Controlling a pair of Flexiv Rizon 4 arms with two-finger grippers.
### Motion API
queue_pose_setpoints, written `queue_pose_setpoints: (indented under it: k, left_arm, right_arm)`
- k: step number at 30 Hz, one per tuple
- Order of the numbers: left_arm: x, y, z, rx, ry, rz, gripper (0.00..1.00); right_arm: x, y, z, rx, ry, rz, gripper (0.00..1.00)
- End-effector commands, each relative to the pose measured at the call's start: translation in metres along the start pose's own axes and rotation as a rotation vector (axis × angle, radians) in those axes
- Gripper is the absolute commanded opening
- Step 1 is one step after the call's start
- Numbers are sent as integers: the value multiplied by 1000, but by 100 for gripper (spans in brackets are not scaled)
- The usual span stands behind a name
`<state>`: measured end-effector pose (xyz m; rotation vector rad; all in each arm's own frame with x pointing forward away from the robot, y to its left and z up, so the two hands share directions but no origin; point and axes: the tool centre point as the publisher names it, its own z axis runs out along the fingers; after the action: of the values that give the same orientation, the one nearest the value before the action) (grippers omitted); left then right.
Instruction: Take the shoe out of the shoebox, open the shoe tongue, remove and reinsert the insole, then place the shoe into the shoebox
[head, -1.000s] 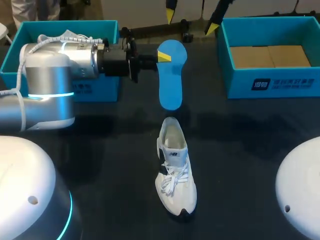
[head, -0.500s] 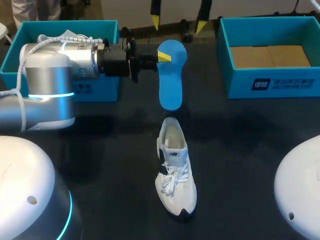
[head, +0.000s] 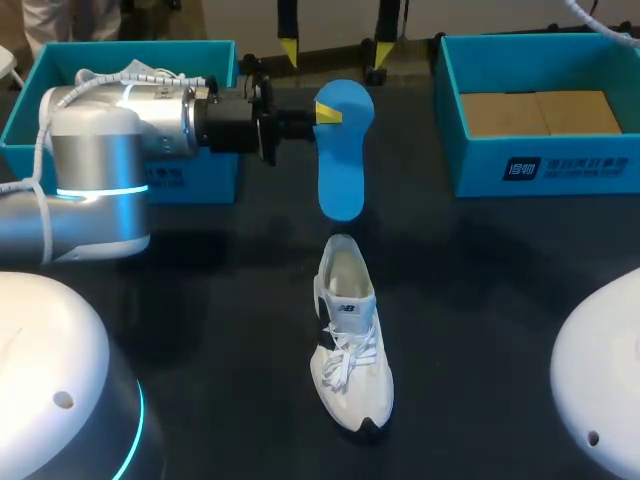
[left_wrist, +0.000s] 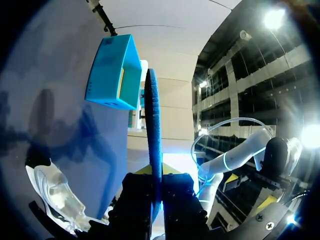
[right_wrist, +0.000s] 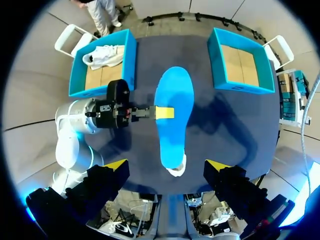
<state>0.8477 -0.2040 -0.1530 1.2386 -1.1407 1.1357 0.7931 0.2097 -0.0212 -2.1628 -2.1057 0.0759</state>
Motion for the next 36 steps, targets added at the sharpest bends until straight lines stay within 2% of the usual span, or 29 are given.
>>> queue_pose_setpoints:
  k: [1,6,7,15,17,20,30,36]
  left_arm:
    - [0,0,-1,-2,-2,0,0]
    - [0,0,-1,-2,-2,0,0]
    - [0,0,-1,-2,-2,0,0]
    - [0,0,-1,-2,-2,0,0]
    - [0,0,-1,-2,-2,0,0]
    - [0,0,-1,-2,-2,0,0]
    - [0,0,-1,-2,-2,0,0]
    - [0,0,-1,-2,-2,0,0]
  right_arm:
    - [3,-1,3,-8,15,-9,100]
    - [5,-5,5,-48,141,-81,100]
    - [3,-4,5,-57,211,-108,100]
    - [-26,2,4,-37,410,-95,100]
    - [-38,3,5,-27,496,-82,100]
    - [-52,5,9,-6,604,-66,100]
    - [-80,12,30,28,914,-108,100]
    - [-96,12,40,38,1009,-120,100]
